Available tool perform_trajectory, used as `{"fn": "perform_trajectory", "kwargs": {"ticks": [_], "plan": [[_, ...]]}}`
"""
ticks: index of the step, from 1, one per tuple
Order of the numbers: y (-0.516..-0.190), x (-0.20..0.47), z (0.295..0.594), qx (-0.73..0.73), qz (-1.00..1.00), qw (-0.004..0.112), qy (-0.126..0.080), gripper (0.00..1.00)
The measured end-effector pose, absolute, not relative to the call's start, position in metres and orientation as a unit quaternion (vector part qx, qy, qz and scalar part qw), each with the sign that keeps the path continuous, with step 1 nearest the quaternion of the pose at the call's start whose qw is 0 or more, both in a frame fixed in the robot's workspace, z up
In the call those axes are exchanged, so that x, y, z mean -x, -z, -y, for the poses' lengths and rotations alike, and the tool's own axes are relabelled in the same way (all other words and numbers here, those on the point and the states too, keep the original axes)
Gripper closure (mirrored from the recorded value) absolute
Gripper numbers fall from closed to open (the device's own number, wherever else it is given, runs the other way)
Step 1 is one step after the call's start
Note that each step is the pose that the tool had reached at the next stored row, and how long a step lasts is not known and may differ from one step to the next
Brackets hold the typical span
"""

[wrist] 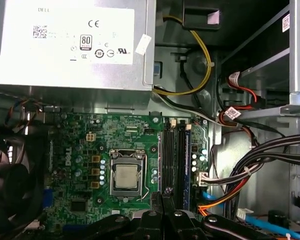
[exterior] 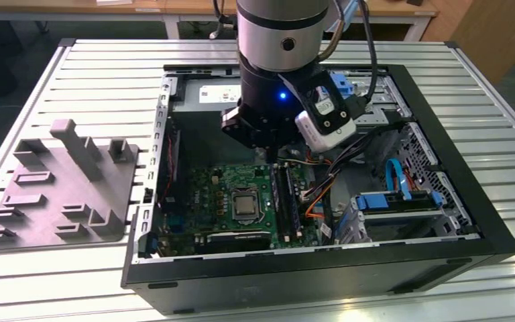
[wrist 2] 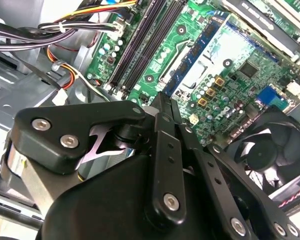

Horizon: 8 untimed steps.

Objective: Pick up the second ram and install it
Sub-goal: 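Insert the second ram into the second slot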

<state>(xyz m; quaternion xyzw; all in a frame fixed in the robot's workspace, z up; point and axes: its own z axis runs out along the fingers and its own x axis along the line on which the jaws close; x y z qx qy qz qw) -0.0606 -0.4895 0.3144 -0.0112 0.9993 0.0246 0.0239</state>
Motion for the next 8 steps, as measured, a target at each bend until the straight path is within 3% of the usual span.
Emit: {"fn": "perform_trajectory", "kwargs": {"ticks": [8], "plan": [[-0.3089, 0.0525, 0.4895, 0.015, -0.999, 0.024, -0.025, 0.89]]}}
